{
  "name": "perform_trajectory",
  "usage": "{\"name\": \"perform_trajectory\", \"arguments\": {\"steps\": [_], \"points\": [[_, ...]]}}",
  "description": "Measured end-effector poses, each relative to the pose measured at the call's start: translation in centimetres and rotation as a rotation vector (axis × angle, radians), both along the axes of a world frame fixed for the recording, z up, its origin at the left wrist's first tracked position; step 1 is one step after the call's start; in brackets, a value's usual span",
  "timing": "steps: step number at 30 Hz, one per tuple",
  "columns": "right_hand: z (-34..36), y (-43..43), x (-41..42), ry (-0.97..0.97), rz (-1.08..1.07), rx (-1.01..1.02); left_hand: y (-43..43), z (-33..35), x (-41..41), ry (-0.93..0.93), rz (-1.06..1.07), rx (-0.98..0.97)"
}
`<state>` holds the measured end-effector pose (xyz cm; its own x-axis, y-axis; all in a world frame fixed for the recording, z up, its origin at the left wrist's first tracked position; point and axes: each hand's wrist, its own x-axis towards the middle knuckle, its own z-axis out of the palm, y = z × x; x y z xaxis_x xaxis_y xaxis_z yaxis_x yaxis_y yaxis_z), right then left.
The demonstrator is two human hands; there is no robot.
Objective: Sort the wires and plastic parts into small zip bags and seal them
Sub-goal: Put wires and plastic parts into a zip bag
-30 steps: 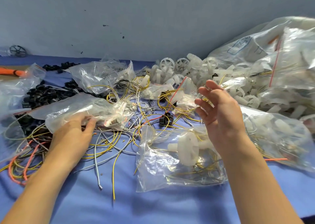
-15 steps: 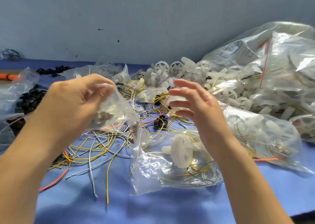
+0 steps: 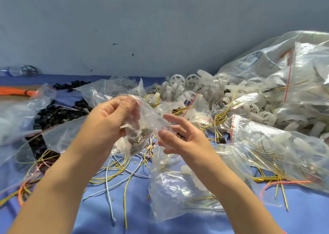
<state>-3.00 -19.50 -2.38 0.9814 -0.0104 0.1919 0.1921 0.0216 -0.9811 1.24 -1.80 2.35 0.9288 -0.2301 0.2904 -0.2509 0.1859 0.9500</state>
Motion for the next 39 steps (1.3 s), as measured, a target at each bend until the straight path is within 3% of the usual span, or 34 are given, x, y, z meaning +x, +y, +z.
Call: {"name": "perform_trajectory", "arguments": {"steps": [3,12,15,19,22,28,30,33,36,39], "points": [[-0.2,0.1,0.2,-0.046,-0.019,-0.031,0.2,-0.6,0.3,-0.026,0.068,0.049],[0.4,-0.8,1.2,-0.068,-0.175,0.201,1.5,-2.5,0.3,0.1,0.125,0.041],[1.0,-0.9,1.3,-0.13,-0.257,0.116,1.7,-3.0,0.1,0.165,0.085,0.055],[2.2,-1.1,1.5,-0.273,-0.393,-0.144,2.0,-3.5,-0.3,0.238,-0.057,0.074],[3.0,-0.9,1.3,-0.381,-0.392,-0.301,2.0,-3.5,-0.5,0.126,-0.097,0.165],[4.1,0.5,0.7,-0.537,-0.348,-0.61,0.2,-2.6,-1.6,-0.339,-0.15,0.555],[4.2,0.8,0.6,-0.546,-0.352,-0.583,-0.5,-2.7,-1.7,-0.386,-0.079,0.514],[3.9,0.5,0.4,-0.396,-0.233,-0.428,-0.4,-2.6,-1.2,-0.29,0.055,0.359],[2.5,0.0,0.2,-0.243,-0.114,-0.498,0.1,-2.2,-1.0,-0.146,0.202,0.131],[1.6,0.0,0.1,-0.277,-0.176,-0.517,0.3,-1.9,-1.2,-0.018,0.201,-0.018]]}}
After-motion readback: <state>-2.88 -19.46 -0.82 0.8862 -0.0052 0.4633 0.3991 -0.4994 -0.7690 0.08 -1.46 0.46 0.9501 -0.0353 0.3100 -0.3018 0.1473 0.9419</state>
